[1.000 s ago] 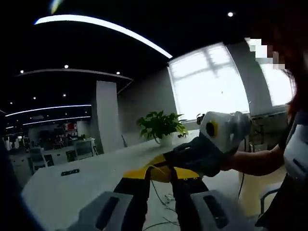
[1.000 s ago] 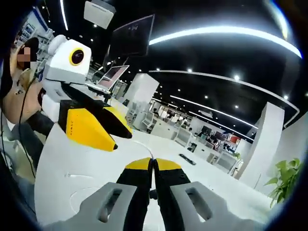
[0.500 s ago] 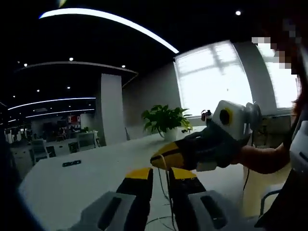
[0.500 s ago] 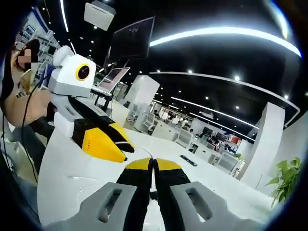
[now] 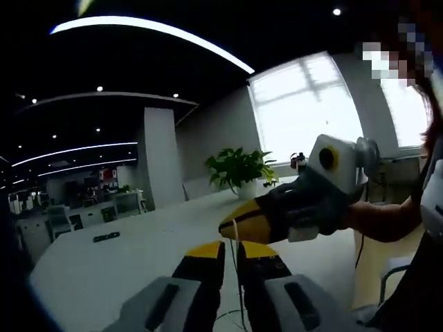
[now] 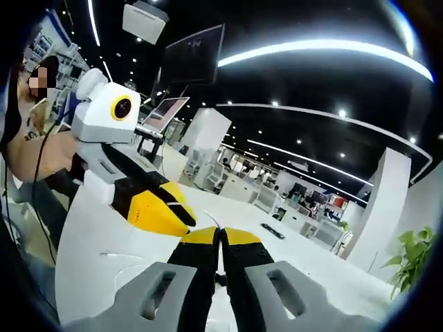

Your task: Peel open the Velcro strap on the desktop, arrange the wired earphones neatly onto it, and close the Velcro strap to secure them.

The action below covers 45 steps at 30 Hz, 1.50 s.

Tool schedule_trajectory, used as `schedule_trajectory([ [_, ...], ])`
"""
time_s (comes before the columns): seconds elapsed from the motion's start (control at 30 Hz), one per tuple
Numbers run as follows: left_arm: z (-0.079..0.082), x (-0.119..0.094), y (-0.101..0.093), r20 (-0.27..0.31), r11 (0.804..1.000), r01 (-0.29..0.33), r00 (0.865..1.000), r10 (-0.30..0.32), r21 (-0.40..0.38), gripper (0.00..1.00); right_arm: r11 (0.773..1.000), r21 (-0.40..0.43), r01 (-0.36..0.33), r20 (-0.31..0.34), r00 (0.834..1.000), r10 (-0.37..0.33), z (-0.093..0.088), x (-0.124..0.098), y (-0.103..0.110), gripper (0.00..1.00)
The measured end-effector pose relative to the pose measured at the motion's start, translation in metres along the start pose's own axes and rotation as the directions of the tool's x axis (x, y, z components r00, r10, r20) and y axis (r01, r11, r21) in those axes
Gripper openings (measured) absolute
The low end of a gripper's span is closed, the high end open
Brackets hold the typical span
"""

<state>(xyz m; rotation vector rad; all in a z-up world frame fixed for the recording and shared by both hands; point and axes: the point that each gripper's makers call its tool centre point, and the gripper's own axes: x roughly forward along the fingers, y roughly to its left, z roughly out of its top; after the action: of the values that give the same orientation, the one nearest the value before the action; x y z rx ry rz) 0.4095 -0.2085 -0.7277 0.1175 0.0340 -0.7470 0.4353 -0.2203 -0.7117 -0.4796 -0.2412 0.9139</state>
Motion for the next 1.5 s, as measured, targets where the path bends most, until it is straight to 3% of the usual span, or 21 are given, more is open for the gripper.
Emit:
schedule_trajectory([
  [0.5,-0.002,0.000,0.005,0.005,1.000,-0.017,1.000,0.017,-0.009,0.06,1.000,0.007,-0.003,-0.002,1.000,0.003,-0.002,0.000,0.001,0.05],
  [0.9,-0.003,0.001,-0.002,-0.005,1.000,0.008,1.000,-0.008,-0.014,0.05,1.000,0.014,-0.002,-0.013,1.000,0.002,-0.007,-0.001,0.001,0.05],
  [1.5,-0.004,-0.002,0.003,-0.011,1.000,-0.018,1.000,0.018,0.000,0.08,1.000,0.017,-0.001,-0.023,1.000,0.001,-0.013,-0.001,0.001,0.05],
])
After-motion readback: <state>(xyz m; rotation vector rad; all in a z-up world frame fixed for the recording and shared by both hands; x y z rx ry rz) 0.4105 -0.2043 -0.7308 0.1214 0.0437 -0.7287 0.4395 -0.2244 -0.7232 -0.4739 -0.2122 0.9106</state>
